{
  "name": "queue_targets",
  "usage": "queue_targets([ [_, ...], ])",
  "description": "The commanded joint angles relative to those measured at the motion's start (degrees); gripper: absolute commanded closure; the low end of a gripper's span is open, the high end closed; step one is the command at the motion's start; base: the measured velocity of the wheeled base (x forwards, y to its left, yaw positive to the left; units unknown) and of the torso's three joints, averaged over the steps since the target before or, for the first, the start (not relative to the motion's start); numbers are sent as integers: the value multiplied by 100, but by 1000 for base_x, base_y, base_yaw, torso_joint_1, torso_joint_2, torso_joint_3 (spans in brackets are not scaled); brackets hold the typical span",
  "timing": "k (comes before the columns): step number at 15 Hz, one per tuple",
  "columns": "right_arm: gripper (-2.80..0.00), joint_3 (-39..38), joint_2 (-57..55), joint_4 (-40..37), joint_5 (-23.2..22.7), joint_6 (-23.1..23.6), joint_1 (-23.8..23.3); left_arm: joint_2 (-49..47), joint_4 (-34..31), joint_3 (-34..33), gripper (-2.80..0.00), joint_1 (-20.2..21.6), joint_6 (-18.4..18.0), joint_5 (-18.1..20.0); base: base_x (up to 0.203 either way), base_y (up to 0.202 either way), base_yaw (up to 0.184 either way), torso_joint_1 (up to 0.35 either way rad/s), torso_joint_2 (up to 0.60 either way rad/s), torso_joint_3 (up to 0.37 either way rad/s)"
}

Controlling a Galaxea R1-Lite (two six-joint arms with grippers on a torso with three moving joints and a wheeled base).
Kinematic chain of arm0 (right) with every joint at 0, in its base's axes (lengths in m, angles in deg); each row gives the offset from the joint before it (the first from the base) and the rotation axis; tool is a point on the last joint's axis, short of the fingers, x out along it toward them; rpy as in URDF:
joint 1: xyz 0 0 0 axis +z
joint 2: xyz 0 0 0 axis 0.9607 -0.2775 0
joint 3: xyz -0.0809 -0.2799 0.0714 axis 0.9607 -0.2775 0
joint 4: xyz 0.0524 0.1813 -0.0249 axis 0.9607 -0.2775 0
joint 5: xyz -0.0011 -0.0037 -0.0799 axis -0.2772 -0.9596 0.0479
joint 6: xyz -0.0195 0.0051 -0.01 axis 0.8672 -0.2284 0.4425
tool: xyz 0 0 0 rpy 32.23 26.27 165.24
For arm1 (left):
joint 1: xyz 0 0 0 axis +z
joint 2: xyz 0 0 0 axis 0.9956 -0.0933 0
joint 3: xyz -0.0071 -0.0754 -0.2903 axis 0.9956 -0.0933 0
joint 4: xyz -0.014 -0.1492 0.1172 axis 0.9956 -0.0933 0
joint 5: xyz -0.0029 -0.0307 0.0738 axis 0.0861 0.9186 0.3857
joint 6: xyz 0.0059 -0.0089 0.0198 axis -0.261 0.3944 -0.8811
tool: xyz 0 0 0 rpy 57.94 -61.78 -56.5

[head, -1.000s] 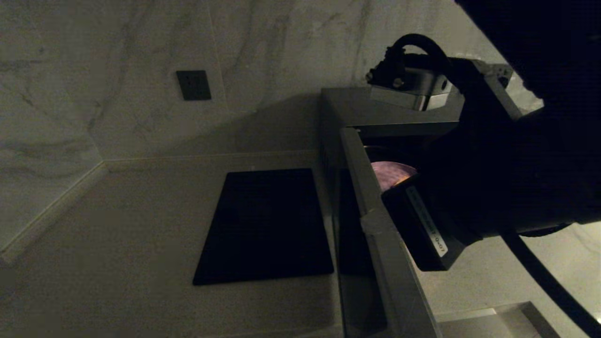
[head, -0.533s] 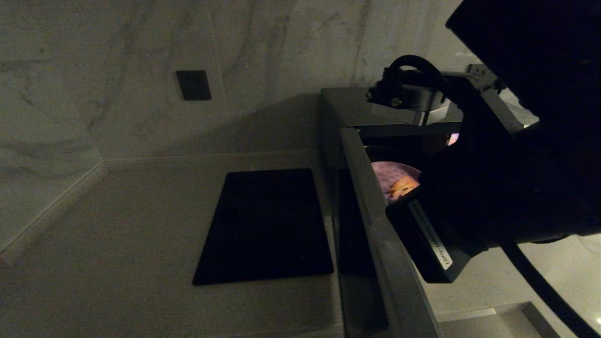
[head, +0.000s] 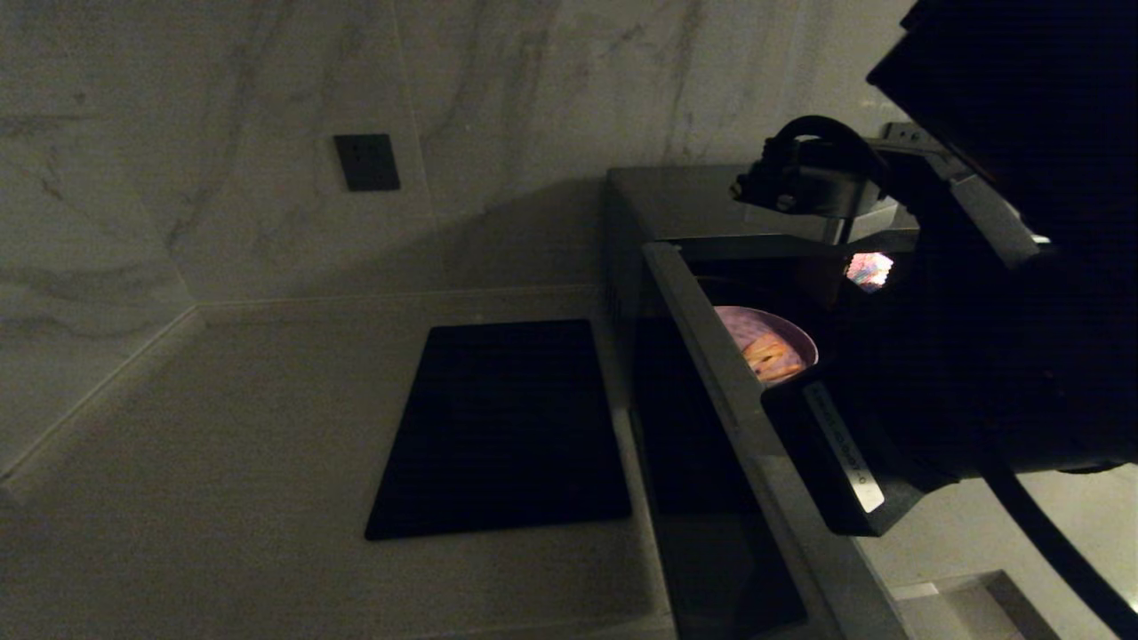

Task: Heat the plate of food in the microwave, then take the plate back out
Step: Close the microwave oven

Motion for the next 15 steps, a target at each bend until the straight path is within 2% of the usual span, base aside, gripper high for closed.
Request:
queue_targets([
  [1,0,1,-19,-196,155,-127,-7,-4,3,-2,0,3,5,-5,0,0,0,0,0,0],
  [10,0,-17,-74,-420,730,-430,-159,-4,3,1,0,4,5,-5,0,0,0,0,0,0],
  [15,0,-17,-196,-515,1349,-817,-305,-4,3,1,0,-2,5,-5,0,0,0,0,0,0],
])
